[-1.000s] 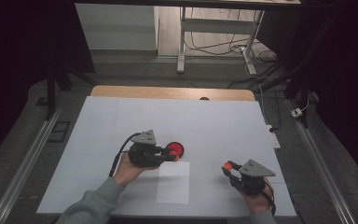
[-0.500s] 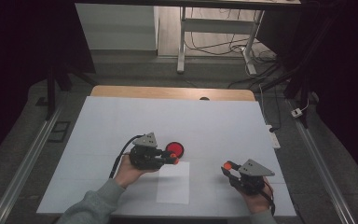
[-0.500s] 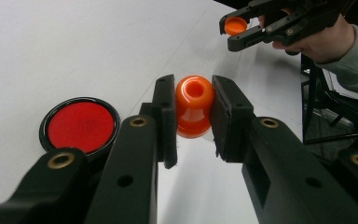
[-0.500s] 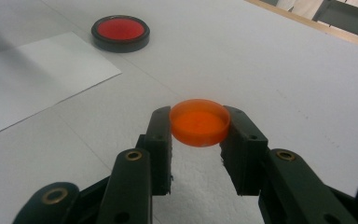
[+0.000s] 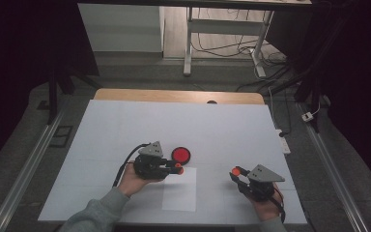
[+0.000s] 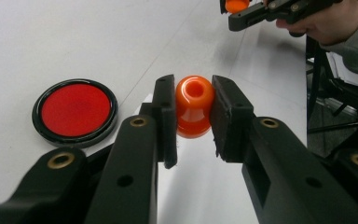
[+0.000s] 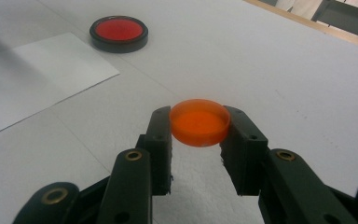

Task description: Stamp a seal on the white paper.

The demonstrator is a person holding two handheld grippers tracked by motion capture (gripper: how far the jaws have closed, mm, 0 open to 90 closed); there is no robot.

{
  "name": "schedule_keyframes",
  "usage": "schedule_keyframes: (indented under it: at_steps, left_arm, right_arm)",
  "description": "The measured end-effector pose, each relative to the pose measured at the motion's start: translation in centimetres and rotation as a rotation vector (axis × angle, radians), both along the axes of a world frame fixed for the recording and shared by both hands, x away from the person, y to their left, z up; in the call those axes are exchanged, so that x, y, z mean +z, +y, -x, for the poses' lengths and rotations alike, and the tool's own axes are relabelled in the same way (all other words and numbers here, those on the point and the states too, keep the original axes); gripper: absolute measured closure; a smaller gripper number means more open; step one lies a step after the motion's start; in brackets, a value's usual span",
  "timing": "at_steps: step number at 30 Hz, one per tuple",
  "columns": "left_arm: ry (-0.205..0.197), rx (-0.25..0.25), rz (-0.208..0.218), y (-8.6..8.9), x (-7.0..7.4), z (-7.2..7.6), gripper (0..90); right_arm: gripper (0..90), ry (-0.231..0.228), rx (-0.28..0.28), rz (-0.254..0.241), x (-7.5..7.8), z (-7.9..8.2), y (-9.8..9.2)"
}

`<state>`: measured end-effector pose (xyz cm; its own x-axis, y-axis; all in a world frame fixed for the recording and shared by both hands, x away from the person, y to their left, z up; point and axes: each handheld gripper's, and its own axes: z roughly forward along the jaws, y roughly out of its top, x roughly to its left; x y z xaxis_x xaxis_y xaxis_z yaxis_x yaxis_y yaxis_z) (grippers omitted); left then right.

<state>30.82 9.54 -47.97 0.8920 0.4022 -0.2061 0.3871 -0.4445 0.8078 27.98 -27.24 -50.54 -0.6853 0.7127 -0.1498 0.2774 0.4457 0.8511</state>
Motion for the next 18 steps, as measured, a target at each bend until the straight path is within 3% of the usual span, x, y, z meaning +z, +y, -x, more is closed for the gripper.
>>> schedule_keyframes:
  at_steps: [18]
  left_arm:
    - [0.003,-0.006,-0.045,-0.51,-1.07,0.21,71.9]
  right_arm:
    - [64.4,0.003,0.004,0.005,-0.07,-0.04,0.12]
